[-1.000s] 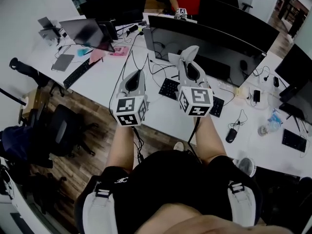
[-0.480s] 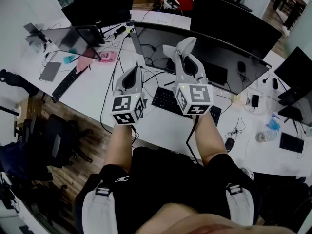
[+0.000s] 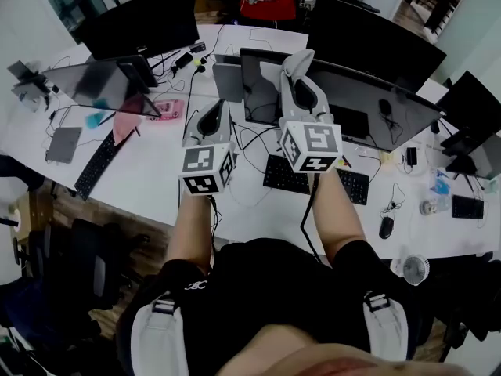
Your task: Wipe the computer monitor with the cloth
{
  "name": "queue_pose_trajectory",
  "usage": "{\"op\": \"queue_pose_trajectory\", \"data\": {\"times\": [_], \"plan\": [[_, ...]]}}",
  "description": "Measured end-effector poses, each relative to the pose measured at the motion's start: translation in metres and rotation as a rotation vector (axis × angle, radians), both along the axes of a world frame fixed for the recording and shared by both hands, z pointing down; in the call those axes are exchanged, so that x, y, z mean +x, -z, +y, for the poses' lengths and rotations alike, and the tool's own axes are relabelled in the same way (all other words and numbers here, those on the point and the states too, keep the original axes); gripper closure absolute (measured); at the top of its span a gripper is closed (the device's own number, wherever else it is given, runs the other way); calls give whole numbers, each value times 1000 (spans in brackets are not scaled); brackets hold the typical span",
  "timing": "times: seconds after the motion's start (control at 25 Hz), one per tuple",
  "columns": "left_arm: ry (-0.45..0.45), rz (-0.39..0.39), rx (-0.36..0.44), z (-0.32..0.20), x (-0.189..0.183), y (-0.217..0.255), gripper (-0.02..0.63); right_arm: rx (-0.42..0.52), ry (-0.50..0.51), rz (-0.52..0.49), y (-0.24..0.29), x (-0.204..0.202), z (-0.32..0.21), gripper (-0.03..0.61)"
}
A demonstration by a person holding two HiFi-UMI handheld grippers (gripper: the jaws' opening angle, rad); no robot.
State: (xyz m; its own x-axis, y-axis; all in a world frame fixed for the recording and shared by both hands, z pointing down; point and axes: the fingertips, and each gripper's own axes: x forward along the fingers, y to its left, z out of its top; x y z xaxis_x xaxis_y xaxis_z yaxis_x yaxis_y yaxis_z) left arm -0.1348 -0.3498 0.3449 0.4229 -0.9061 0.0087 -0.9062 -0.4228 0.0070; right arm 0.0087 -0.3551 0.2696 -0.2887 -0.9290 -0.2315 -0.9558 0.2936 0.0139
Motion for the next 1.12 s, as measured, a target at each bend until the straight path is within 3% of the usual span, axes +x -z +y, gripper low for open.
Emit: {"op": "queue_pose_trajectory", "data": {"times": [0.28, 0.52, 0.88, 1.12], "plan": [[-62, 8, 10, -21, -44, -7, 565, 52, -100, 22, 25, -36, -32, 554], [-101, 11, 9, -28, -69, -12, 565, 7, -160, 89, 21, -62, -63, 554], [-131, 40, -12, -33, -80, -23, 565, -118, -241, 143, -9, -49, -92, 554], [-148, 46, -16, -37, -70, -24, 565, -151, -274, 163, -13, -30, -96, 554]]}}
